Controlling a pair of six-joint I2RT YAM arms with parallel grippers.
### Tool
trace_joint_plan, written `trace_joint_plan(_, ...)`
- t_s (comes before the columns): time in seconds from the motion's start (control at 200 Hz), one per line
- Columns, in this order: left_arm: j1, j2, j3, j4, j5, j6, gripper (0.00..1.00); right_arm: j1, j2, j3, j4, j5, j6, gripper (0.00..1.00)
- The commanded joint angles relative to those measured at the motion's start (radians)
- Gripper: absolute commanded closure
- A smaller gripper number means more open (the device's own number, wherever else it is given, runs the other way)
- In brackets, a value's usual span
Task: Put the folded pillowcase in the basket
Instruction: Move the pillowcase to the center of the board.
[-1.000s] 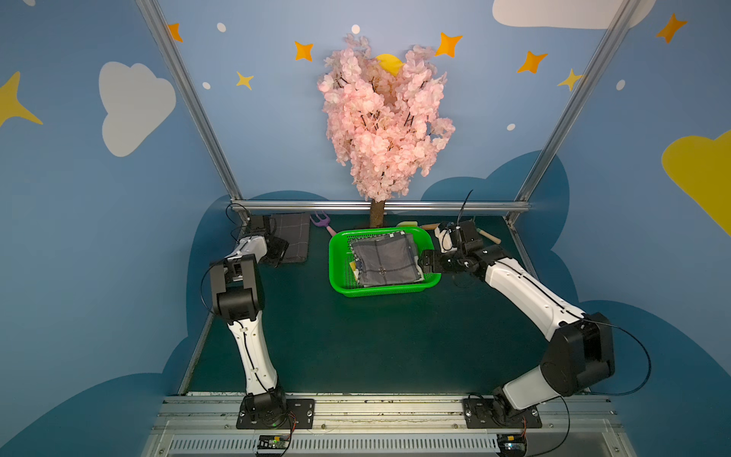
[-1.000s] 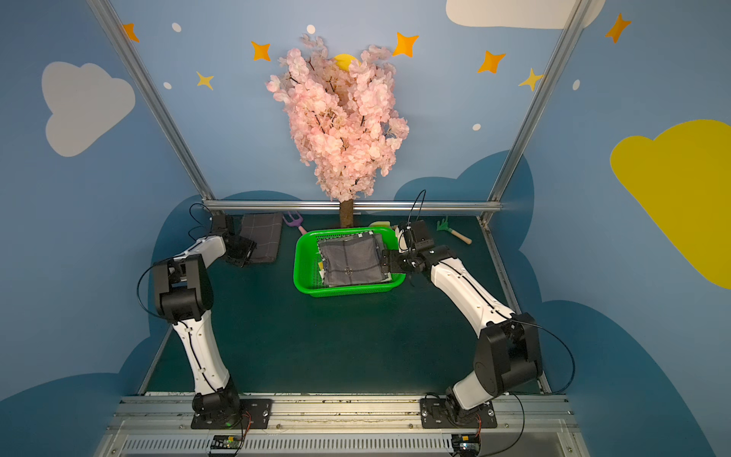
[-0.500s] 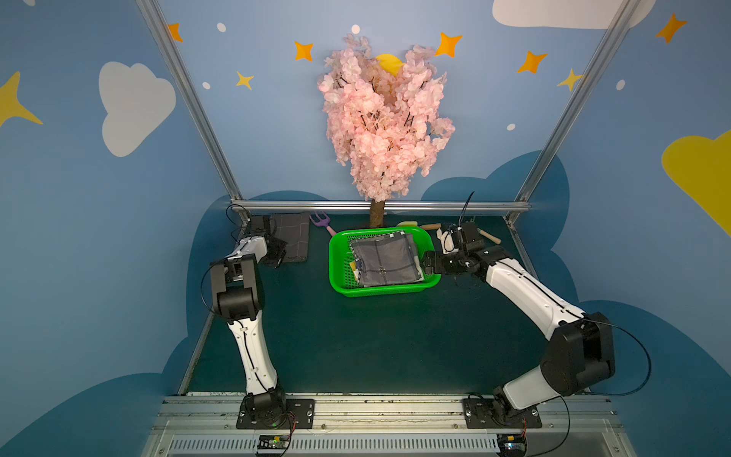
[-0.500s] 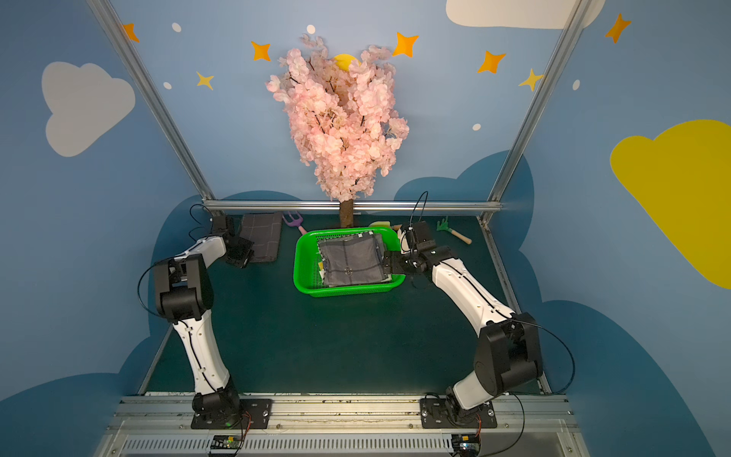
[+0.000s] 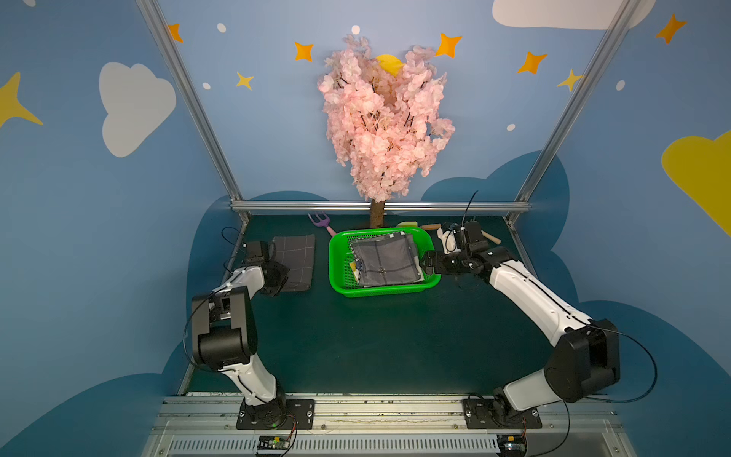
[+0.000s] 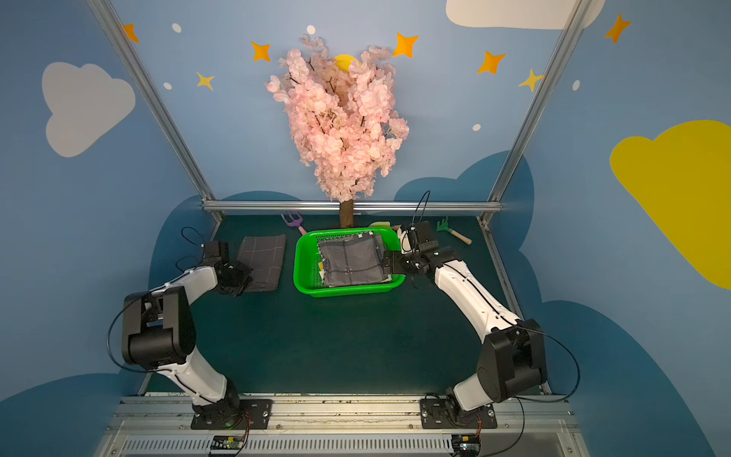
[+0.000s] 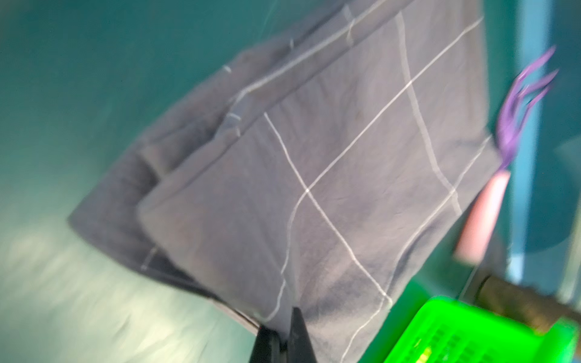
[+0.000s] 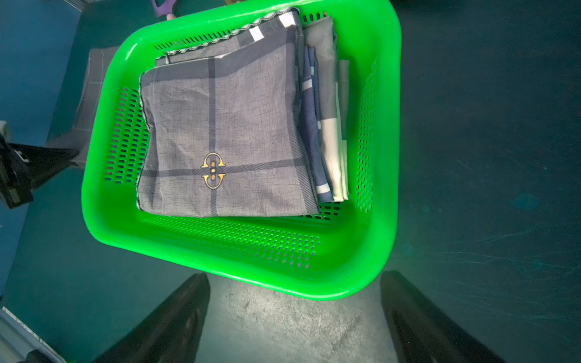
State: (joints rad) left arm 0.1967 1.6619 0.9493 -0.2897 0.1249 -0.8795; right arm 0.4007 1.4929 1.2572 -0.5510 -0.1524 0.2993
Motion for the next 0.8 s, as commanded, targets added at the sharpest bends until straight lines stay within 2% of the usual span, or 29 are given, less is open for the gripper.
trace_joint_plan(0.0,-0.022,-0.129,-0.140,0.003,0.022,0.017,0.93,-0.003,-0.049,0.025,-0.026,-0.038,0.009,0.10)
trace_joint_plan(0.17,-0.095,-0.335,-0.303,-0.032,-0.003,-0.007,0.90,-0.003,-0.077,0.038,-0.045,-0.075,0.011,0.09)
trace_joint_plan(0.481,-0.277,-0.649,-0.413,-0.277,-0.156,-0.012,0.87,-0.003,-0.143,0.032,-0.057,-0.083,0.011,0.09)
trace_joint_plan(0.731,-0.392,-0.774,-0.542,-0.306,-0.142,-0.104,0.82,0.008,-0.161,0.001,-0.055,-0.138,0.013,0.09)
trace_joint_plan(0.766,-0.404,-0.787,-0.553,-0.311,-0.136,-0.115,0.79,0.016,-0.161,-0.003,-0.062,-0.142,0.018,0.09)
trace_joint_plan(0.796,-0.416,-0.799,-0.561,-0.312,-0.126,-0.121,0.73,0.024,-0.159,-0.009,-0.066,-0.152,0.021,0.09)
